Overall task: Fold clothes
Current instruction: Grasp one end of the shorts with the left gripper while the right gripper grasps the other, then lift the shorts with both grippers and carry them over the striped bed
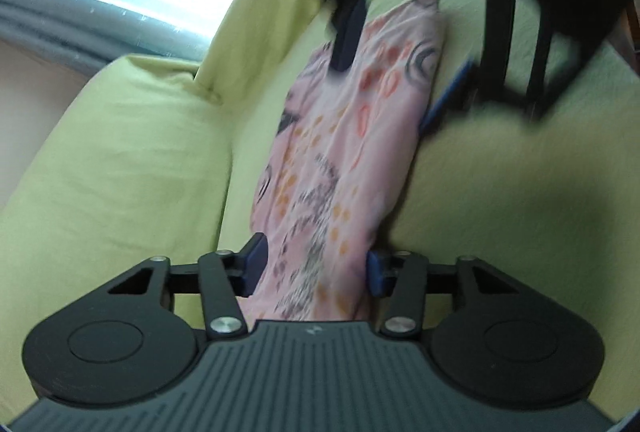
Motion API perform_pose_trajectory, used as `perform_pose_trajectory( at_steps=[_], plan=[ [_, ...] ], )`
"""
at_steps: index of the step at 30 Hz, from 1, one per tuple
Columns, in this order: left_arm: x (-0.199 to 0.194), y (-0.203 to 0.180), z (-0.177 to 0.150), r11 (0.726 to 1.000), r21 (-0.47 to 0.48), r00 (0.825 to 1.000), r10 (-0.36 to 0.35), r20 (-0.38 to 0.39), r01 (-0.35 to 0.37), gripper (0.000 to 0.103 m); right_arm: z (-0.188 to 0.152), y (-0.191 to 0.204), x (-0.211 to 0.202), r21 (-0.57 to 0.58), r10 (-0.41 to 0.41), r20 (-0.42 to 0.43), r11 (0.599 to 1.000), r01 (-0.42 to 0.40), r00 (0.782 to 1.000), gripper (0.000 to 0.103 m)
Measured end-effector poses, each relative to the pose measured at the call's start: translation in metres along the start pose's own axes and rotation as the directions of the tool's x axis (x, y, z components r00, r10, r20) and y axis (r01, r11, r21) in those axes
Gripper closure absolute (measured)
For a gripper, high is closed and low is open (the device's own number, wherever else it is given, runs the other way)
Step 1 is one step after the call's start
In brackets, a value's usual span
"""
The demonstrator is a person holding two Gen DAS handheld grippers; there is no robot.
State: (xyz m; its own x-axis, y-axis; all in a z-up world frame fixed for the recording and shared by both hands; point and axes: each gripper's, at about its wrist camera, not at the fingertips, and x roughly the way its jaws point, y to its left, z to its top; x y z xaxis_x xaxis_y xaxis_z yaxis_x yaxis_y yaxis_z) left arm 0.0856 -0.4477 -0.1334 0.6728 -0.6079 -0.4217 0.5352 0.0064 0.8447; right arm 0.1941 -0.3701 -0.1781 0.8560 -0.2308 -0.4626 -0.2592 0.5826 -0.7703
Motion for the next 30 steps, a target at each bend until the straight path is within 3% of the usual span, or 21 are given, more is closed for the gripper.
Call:
perform_pose_trajectory(
  at_steps=[5, 13, 14, 16, 18, 22, 26, 30],
  plan=[
    [0.000, 0.010, -0.011, 0.999, -0.034, 1.000, -0.016, -0.013, 0.016, 0.060, 0.006, -0.003, 0.015, -0.008, -0.001, 0.005, 1.000, 0.001, 1.000, 0.048],
    [0.003, 0.025, -0.015, 0.999, -0.022, 0.999, -0.028, -0.045, 0.027, 0.061, -0.037, -0.037, 0.031, 0.065, -0.066, -0.137, 0.995, 0.076, 0.988, 0.052],
    [0.003, 0.025, -0.015, 0.999, -0.015, 0.998, -0.032, -0.048, 0.032, 0.064, -0.039, -0.038, 0.033, 0.070, -0.067, -0.145, 0.995, 0.078, 0.987, 0.054],
    [0.004, 0.025, -0.015, 0.999, -0.008, 0.997, -0.045, -0.056, 0.044, 0.072, -0.033, -0.033, 0.034, 0.042, -0.063, -0.147, 0.997, 0.070, 0.987, 0.069],
    [0.004, 0.022, -0.018, 0.998, -0.002, 0.996, -0.067, -0.063, 0.067, 0.091, -0.030, -0.027, 0.036, 0.012, -0.053, -0.157, 0.998, 0.056, 0.986, 0.081],
    [0.001, 0.021, -0.021, 0.997, 0.020, 0.995, -0.073, -0.063, 0.075, 0.097, -0.038, -0.025, 0.035, 0.047, -0.037, -0.176, 0.998, 0.046, 0.984, 0.089],
    [-0.021, 0.037, -0.020, 0.998, 0.038, 0.999, -0.041, -0.018, 0.042, 0.097, -0.036, -0.028, 0.014, 0.112, -0.037, -0.173, 0.992, 0.057, 0.984, 0.091],
    [-0.062, 0.055, -0.007, 0.998, 0.066, 0.996, -0.004, 0.085, -0.002, 0.097, -0.033, -0.030, -0.024, 0.136, -0.048, -0.173, 0.988, 0.072, 0.984, 0.092]
  ],
)
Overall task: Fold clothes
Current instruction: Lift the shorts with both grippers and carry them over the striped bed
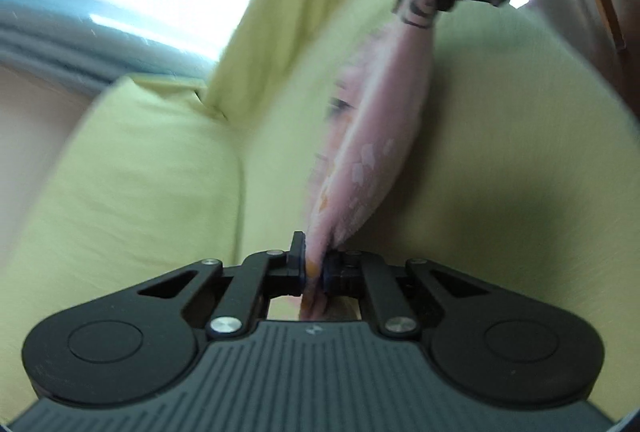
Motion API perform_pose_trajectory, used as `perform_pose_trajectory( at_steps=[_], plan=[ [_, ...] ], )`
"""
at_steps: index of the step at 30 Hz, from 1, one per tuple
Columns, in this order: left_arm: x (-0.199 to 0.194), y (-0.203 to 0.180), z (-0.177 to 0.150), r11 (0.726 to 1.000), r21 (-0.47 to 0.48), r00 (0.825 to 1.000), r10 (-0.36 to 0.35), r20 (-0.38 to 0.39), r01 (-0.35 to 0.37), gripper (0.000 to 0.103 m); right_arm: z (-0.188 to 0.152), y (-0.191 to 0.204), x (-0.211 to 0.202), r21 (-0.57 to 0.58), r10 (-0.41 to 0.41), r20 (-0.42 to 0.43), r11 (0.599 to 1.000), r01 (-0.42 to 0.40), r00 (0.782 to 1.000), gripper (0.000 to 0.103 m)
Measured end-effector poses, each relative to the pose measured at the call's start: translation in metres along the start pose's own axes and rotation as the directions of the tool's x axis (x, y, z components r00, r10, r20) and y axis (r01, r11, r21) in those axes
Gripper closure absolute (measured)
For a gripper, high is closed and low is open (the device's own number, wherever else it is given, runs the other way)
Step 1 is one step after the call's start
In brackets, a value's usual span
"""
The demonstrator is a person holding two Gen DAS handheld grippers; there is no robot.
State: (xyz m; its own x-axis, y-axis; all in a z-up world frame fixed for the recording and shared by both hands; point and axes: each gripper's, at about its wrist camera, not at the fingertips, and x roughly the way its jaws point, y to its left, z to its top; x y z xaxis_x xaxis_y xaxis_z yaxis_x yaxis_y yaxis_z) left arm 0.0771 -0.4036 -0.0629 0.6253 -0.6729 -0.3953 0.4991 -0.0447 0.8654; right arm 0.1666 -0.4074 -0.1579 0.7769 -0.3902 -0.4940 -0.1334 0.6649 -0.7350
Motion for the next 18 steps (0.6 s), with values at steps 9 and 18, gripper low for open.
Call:
perform_pose_trajectory(
  at_steps=[9, 18],
  plan=[
    [-0.094, 0.021, 0.071, 0.999, 0.018, 0.952, -0.049, 0.302, 0.046, 0.097, -0.024, -0.051, -0.146, 0.140, -0.102, -0.062, 0.984, 0.110, 0.993, 0.093],
    [-0.164, -0.009, 0.184, 0.969, 0.206, 0.754, -0.239, 0.611, 0.139, 0.097, -0.102, -0.068, -0.304, 0.253, -0.266, -0.329, 0.900, 0.355, 0.906, 0.093]
  ],
)
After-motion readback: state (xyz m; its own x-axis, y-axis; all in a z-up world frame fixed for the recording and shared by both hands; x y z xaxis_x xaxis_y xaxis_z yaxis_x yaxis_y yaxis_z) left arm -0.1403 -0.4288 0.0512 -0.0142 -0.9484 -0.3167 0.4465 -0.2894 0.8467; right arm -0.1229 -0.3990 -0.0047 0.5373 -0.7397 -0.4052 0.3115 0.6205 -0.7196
